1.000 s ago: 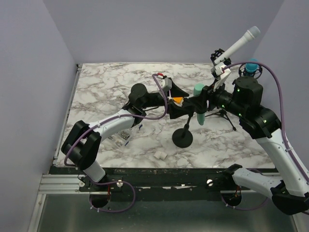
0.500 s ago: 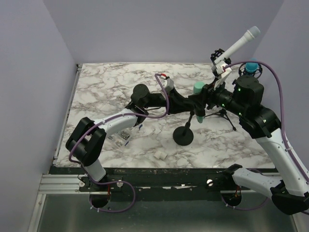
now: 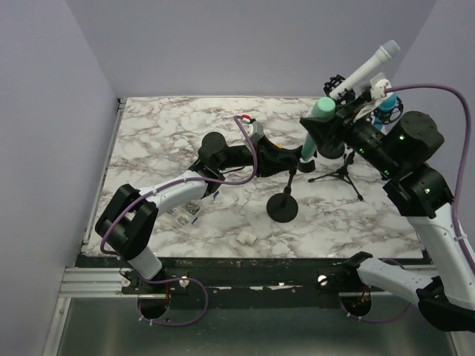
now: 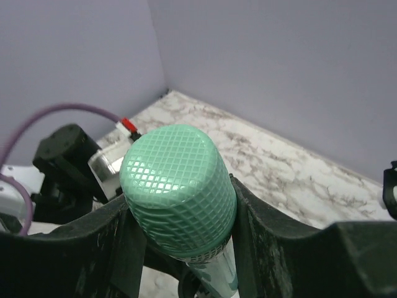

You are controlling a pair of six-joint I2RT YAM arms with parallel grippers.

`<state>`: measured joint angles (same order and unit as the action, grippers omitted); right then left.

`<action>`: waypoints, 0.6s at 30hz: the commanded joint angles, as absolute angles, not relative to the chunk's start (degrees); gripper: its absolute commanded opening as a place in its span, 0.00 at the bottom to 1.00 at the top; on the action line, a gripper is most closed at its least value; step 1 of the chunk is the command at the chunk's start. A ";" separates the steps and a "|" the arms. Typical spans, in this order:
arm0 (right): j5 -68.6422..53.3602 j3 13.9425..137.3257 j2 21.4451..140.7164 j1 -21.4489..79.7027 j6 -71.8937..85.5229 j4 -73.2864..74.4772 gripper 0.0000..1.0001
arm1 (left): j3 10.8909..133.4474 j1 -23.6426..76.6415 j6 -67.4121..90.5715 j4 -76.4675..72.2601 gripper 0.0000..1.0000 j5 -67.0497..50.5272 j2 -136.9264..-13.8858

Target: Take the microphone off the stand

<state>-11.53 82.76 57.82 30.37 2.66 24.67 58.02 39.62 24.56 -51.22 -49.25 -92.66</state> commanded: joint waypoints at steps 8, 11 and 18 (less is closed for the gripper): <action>7.60 90.48 52.88 30.49 15.45 12.94 0.01 | 58.97 40.24 22.94 -36.53 0.61 -40.27 -87.30; 10.20 90.92 53.85 30.47 22.09 18.14 0.01 | 54.19 40.17 22.81 -37.88 0.98 -36.70 -82.29; 3.83 86.04 54.41 30.43 40.61 21.66 0.01 | 49.90 40.26 23.12 -23.88 0.99 -23.18 -65.67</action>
